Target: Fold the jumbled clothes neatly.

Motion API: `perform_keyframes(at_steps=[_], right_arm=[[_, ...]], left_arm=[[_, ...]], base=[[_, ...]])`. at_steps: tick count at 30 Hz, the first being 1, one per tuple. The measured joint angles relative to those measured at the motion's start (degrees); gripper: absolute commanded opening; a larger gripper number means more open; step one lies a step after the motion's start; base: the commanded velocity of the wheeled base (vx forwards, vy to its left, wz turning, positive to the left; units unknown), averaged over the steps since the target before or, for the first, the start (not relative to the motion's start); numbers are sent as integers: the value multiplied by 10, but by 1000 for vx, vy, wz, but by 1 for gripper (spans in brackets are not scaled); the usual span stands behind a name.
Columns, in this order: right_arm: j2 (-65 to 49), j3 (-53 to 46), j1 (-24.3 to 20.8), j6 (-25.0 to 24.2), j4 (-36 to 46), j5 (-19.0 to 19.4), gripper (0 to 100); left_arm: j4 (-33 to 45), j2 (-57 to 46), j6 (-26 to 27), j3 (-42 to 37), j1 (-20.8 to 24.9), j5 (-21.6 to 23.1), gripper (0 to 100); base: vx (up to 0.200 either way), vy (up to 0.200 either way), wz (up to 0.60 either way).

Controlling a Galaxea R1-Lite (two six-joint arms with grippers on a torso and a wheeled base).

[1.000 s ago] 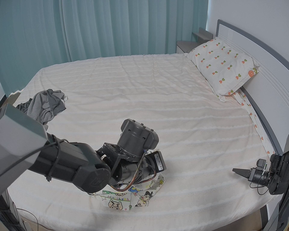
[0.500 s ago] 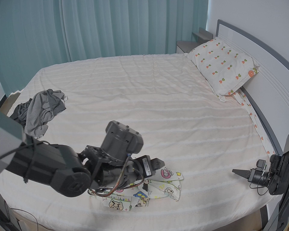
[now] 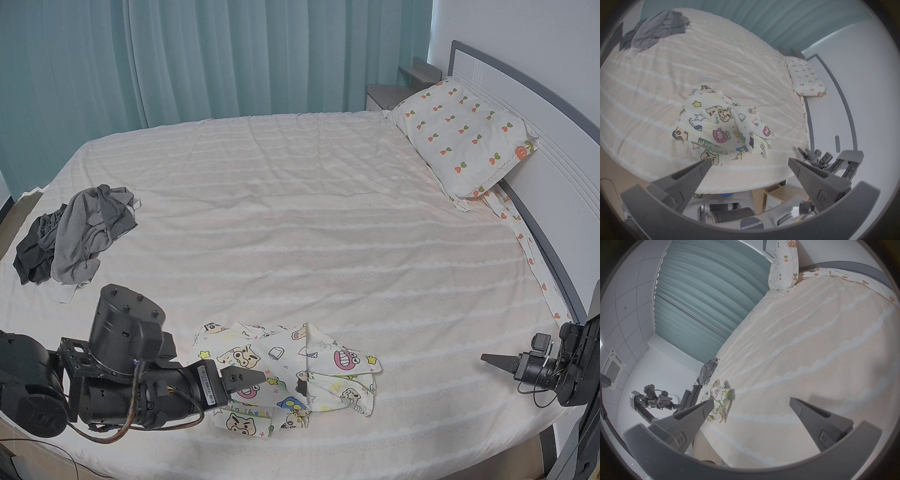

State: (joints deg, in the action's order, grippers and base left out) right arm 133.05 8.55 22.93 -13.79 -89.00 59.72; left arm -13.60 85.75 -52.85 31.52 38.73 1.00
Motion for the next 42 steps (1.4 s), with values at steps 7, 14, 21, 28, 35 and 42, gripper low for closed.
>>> perform_keyframes(at_steps=[7,14,21,28,35,42], right_arm=[[4,-2,0,15,0,-1,100],[9,-6,-3,31,0,-1,100],[8,-2,-13,50,0,-4,100],[-10,2,-48,51,0,-7,100],[-25,39,-97,29,0,-8,100],[-44,89,-175,-71,1,-20,100]], left_arm=[[-56,-17,-5,-24,-19,-2,100],[-107,-23,-6,-64,-37,2,100],[-134,-23,-6,-86,-62,3,100],[-147,-20,-6,-92,-75,4,100],[-153,-17,-7,-90,-83,3,100],[-153,-16,-7,-91,-85,3,100]], base=[[0,0,0],[0,114,0],[0,200,0],[0,200,0],[0,0,0],[0,0,0]])
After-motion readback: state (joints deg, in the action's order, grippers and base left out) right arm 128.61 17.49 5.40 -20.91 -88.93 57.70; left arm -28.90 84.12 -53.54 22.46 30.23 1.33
